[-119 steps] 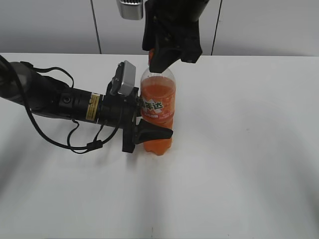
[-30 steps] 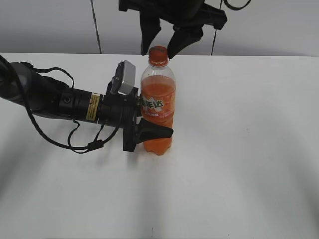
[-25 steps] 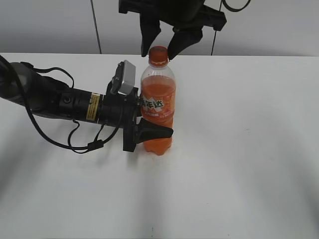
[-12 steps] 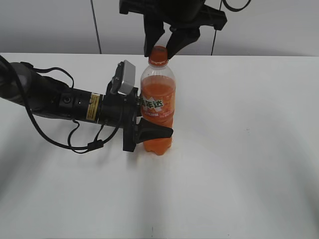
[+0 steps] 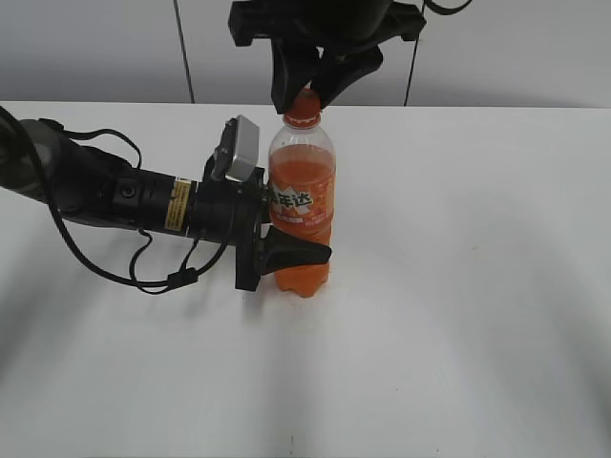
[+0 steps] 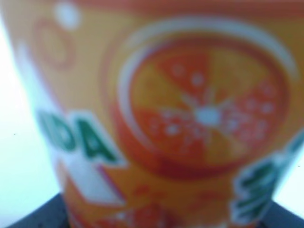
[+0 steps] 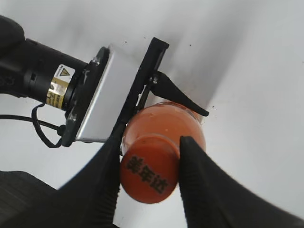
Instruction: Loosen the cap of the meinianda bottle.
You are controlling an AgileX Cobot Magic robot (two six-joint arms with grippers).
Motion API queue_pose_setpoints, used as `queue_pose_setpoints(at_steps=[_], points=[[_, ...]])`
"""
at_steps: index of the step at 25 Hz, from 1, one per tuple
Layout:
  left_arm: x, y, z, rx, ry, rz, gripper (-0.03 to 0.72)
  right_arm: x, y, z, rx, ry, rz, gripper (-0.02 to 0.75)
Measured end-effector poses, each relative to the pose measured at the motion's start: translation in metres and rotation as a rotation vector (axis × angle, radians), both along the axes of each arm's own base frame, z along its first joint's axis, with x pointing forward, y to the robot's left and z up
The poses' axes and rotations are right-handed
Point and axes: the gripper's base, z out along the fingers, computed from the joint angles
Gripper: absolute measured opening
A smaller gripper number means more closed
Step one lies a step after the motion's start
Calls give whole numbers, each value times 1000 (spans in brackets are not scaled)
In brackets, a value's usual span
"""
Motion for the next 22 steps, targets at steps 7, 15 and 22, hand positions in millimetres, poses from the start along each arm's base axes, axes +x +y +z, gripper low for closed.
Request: queue_pose_setpoints(at_steps=[7,15,22], points=[[0,0,0,0,-1,0,399,0,0,0,-44,-70,196,282],[0,0,0,-1,-4,-4,399,-2,2,0,-87,-153,453,281],[-1,1,0,-1,-10,-14,398,-3,3,0,-112,-224,671,280]])
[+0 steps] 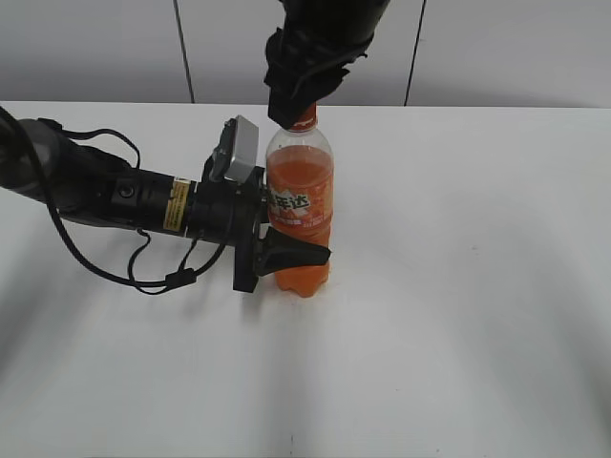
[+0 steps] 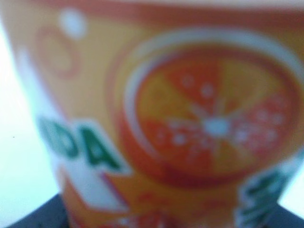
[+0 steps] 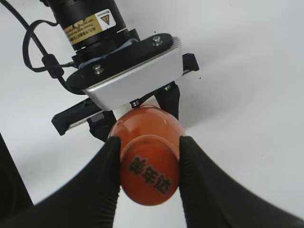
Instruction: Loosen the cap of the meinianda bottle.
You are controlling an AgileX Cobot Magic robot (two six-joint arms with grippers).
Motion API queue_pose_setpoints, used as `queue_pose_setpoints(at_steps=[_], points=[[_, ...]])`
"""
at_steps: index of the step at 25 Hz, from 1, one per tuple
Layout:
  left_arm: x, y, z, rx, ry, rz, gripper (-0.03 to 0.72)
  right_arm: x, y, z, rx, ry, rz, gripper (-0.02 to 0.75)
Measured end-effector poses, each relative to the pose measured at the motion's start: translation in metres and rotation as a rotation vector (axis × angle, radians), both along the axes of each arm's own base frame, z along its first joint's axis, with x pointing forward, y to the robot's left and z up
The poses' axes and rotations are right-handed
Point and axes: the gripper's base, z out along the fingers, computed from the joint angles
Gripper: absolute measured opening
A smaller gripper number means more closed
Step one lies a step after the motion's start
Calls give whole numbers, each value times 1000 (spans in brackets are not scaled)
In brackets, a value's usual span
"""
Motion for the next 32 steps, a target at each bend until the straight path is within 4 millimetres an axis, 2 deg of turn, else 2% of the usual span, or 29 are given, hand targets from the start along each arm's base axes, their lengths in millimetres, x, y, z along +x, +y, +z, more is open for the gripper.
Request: queue_pose_setpoints(at_steps=[21,32], points=[[-1,0,0,-6,-7,-10,398,-1,0,0,-71,-145,400,280],[-1,0,1,-6,-10,-14,398,-2,0,0,-76,-158,441,280]])
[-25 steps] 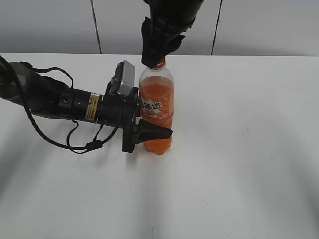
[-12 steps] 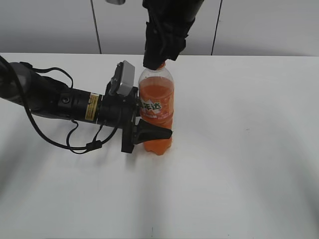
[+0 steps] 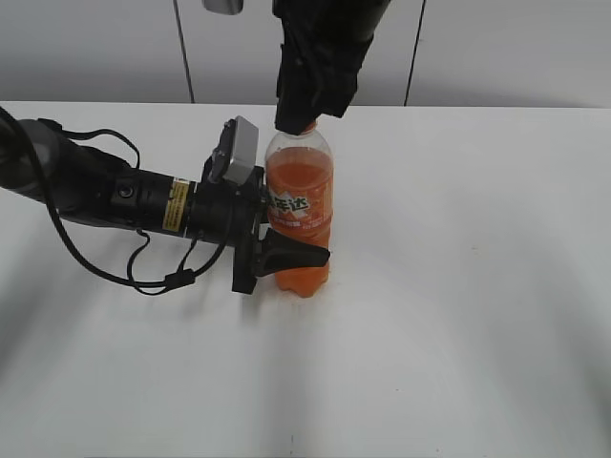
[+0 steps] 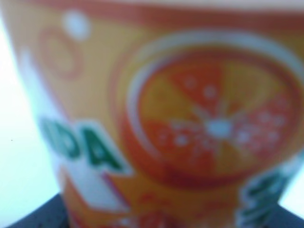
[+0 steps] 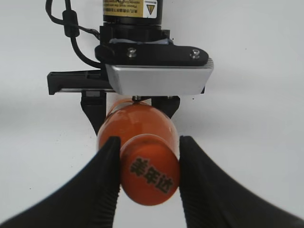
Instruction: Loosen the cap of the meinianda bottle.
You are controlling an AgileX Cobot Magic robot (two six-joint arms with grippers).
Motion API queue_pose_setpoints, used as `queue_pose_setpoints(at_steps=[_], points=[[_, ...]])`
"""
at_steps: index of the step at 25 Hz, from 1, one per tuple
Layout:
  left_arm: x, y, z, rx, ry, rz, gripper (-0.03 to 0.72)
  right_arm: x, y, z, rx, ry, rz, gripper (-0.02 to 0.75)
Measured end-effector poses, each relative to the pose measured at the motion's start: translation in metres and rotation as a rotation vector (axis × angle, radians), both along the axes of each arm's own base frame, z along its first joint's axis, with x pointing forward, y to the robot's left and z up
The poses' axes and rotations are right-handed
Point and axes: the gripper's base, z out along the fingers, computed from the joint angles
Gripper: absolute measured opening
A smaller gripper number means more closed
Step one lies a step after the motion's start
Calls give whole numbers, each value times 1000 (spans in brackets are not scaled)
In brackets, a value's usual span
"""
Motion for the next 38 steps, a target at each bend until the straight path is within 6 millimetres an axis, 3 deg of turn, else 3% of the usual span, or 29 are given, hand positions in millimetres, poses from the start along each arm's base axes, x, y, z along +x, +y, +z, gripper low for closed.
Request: queue_pose_setpoints(at_steps=[15,38], points=[[0,0,0,0,0,0,398,0,0,0,-6,-4,0,284],[1,0,0,0,15,12,398,1,-1,1,2,-1,-29,377]])
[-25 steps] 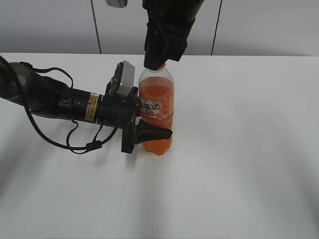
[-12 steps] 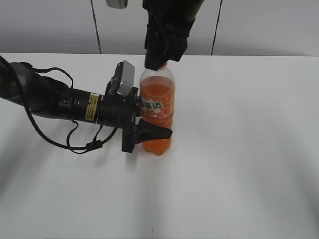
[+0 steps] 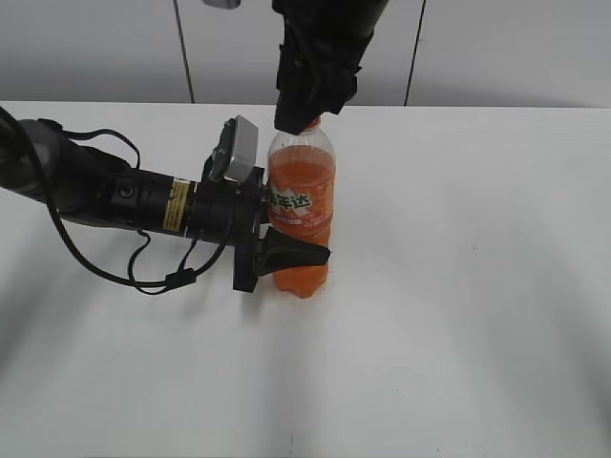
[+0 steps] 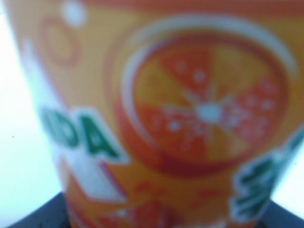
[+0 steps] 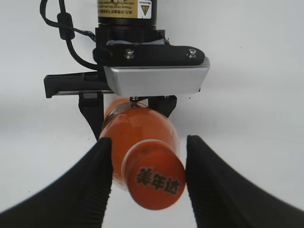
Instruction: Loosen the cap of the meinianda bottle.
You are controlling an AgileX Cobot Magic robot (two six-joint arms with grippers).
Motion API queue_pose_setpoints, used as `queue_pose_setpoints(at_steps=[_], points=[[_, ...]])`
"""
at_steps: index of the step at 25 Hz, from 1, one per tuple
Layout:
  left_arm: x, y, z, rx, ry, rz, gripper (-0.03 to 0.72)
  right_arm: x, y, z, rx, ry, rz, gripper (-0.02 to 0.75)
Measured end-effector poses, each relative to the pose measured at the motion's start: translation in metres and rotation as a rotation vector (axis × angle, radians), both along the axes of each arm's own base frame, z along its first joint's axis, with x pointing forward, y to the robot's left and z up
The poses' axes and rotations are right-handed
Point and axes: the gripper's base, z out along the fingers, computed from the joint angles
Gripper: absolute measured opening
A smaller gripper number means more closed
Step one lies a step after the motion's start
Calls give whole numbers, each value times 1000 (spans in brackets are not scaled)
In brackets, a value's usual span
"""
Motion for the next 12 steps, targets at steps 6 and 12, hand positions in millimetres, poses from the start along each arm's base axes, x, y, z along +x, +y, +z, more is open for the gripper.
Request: queue_pose_setpoints(at_steps=[6,12], points=[[0,0,0,-1,2,1,398,-4,0,14,55,7,-49,379],[0,0,0,0,3,2,398,-14,0,38,177,81,-184,379]])
